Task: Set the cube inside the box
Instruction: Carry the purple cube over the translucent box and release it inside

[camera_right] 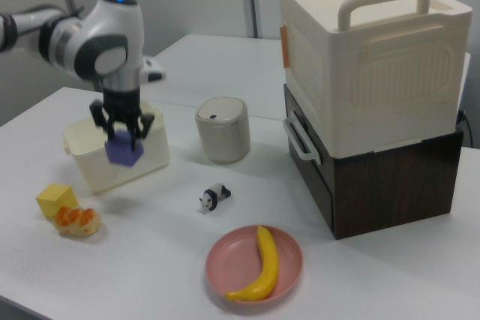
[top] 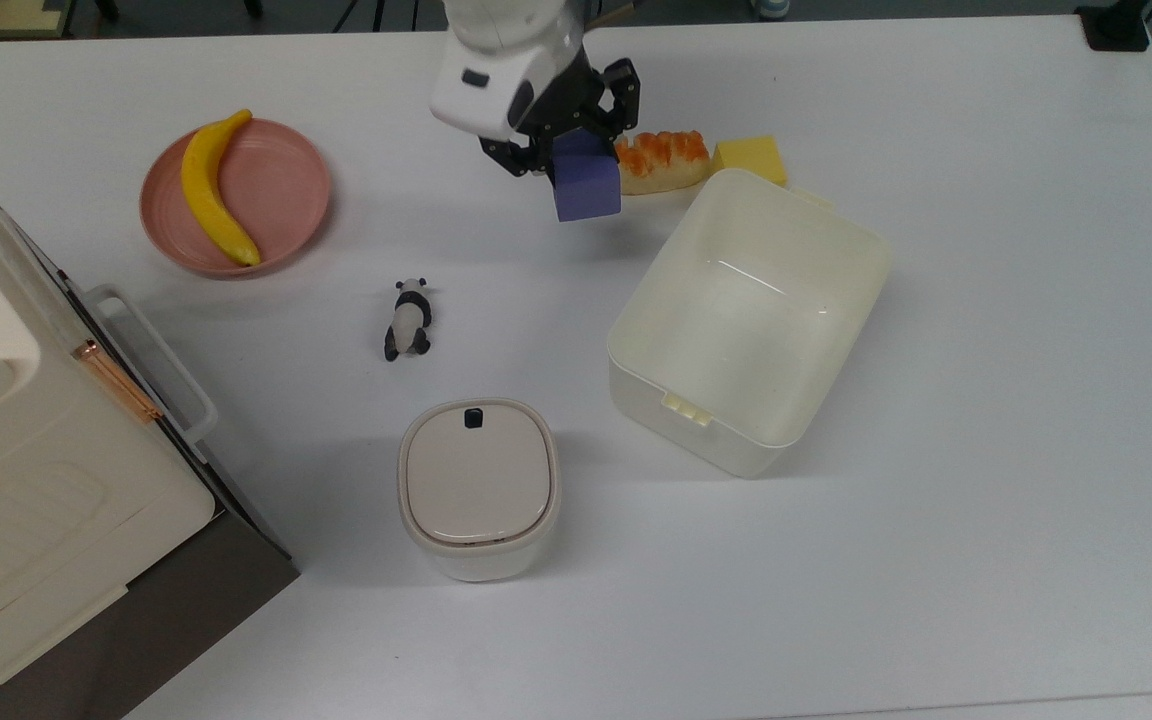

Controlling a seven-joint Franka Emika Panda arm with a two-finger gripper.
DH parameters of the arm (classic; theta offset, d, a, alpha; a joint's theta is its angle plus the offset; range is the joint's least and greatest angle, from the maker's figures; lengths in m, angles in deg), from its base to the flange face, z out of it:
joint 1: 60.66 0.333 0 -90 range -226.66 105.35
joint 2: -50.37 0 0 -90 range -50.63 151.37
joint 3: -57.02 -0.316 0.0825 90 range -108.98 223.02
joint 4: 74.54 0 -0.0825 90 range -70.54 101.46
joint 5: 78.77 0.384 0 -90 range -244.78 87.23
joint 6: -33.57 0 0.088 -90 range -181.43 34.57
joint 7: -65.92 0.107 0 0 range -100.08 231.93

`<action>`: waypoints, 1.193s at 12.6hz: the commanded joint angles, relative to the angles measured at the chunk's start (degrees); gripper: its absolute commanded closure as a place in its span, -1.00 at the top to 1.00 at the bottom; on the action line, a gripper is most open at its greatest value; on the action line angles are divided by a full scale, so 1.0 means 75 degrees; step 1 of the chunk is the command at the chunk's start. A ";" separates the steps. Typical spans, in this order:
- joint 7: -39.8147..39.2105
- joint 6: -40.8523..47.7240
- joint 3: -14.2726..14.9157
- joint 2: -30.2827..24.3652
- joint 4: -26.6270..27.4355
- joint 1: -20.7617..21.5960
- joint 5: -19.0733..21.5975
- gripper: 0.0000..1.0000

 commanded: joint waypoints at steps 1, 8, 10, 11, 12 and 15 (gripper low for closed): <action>0.0478 -0.0200 -0.0005 0.0945 -0.1437 0.0124 0.0713 -0.60; 0.1791 -0.2523 -0.0754 0.1991 -0.1721 0.0546 0.1032 -0.53; 0.1863 -0.2512 -0.0848 0.2003 -0.1722 0.0592 0.0939 -0.27; 0.1874 -0.2512 -0.0918 0.2026 -0.1722 0.0604 0.0857 0.64; 0.1898 -0.2512 -0.0942 0.2015 -0.1722 0.0639 0.0764 1.00; 0.2177 -0.2465 -0.0954 0.1956 -0.1733 0.0675 0.0704 1.00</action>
